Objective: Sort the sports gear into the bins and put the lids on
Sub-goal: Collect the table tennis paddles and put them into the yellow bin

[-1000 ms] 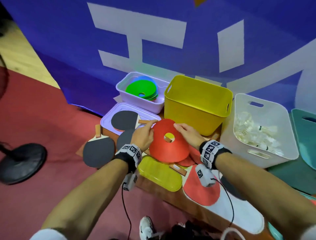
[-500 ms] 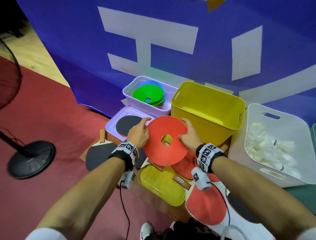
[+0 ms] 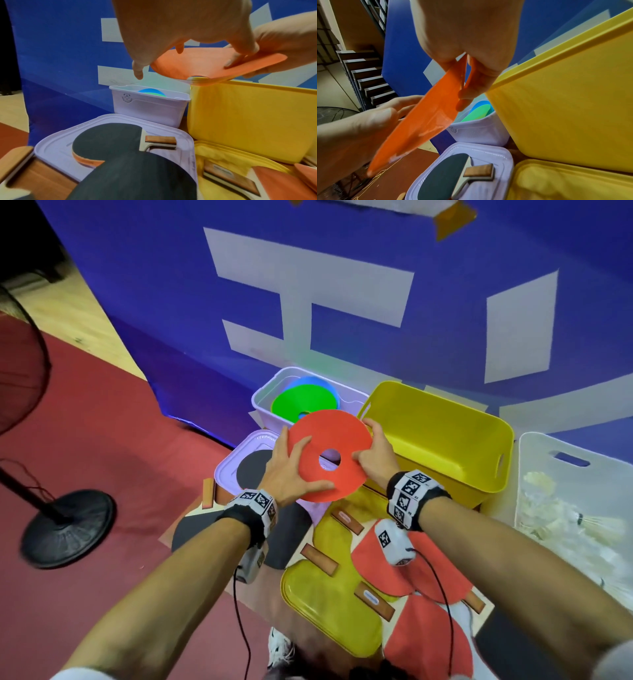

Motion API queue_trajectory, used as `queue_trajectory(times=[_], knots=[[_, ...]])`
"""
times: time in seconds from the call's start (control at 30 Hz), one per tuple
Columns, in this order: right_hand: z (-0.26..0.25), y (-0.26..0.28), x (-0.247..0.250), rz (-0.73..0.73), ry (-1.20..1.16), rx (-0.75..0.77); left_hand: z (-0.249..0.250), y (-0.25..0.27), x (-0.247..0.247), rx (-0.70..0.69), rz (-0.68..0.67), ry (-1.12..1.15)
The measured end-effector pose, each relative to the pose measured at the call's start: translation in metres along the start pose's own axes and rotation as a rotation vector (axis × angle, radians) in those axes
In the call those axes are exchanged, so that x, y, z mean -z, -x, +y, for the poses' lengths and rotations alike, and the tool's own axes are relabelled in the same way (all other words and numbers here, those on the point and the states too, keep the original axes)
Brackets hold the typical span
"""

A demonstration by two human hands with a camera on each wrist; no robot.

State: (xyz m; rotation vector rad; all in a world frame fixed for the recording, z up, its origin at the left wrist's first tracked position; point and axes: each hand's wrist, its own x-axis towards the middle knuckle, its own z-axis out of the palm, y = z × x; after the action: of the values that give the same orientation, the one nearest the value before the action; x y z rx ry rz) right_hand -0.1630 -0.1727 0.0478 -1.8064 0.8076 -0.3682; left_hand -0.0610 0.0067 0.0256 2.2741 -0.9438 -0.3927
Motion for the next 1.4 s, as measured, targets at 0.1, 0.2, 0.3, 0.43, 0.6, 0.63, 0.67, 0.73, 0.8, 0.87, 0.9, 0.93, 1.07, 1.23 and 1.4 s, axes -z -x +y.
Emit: queue_trajectory(times=[0.1,0.2,0.3,0.43,0.6,0.63,0.67,0.73,0.8,0.87,0.9,0.93,1.07,1.23,1.4], knots=[[-0.013,-0.027,-0.015,0.043,0.006,-0.007,-0.015,-0.024,0.007,-0.054,0.014,-0.045],[-0.024,-0.054,-0.032,0.067,0.035,-0.009,-0.034,-0.053,0.017,-0.057,0.001,-0.069],[-0.036,-0.083,-0.049,0.111,0.083,0.002,-0.053,-0.086,0.029,-0.038,-0.016,-0.071],[-0.044,-0.117,-0.068,0.155,0.101,-0.039,-0.067,-0.119,0.039,-0.039,-0.016,-0.07],[-0.047,-0.142,-0.081,0.208,0.068,-0.105,-0.082,-0.151,0.04,-0.062,-0.064,-0.071],[-0.047,-0.146,-0.083,0.218,0.054,-0.12,-0.084,-0.156,0.04,-0.062,-0.065,-0.084],[-0.047,-0.15,-0.085,0.216,0.044,-0.136,-0.087,-0.161,0.039,-0.051,-0.072,-0.098],[-0.046,-0.159,-0.091,0.173,0.011,-0.171,-0.094,-0.173,0.038,-0.016,-0.093,-0.12],[-0.042,-0.167,-0.097,0.099,-0.028,-0.213,-0.101,-0.182,0.037,-0.003,-0.12,-0.144],[-0.039,-0.174,-0.103,0.013,-0.011,-0.255,-0.106,-0.188,0.034,0.0,-0.165,-0.18],[-0.036,-0.177,-0.107,-0.031,0.018,-0.278,-0.107,-0.19,0.033,0.005,-0.18,-0.195],[-0.031,-0.18,-0.111,-0.065,0.065,-0.298,-0.108,-0.19,0.033,0.011,-0.182,-0.203],[-0.008,-0.193,-0.122,-0.087,0.306,-0.318,-0.114,-0.19,0.037,0.043,-0.157,-0.186],[-0.038,-0.167,-0.117,-0.081,0.457,-0.248,-0.119,-0.189,0.041,0.045,-0.158,-0.202],[-0.046,-0.14,-0.106,-0.076,0.496,-0.092,-0.102,-0.169,0.039,0.008,-0.123,-0.087]])
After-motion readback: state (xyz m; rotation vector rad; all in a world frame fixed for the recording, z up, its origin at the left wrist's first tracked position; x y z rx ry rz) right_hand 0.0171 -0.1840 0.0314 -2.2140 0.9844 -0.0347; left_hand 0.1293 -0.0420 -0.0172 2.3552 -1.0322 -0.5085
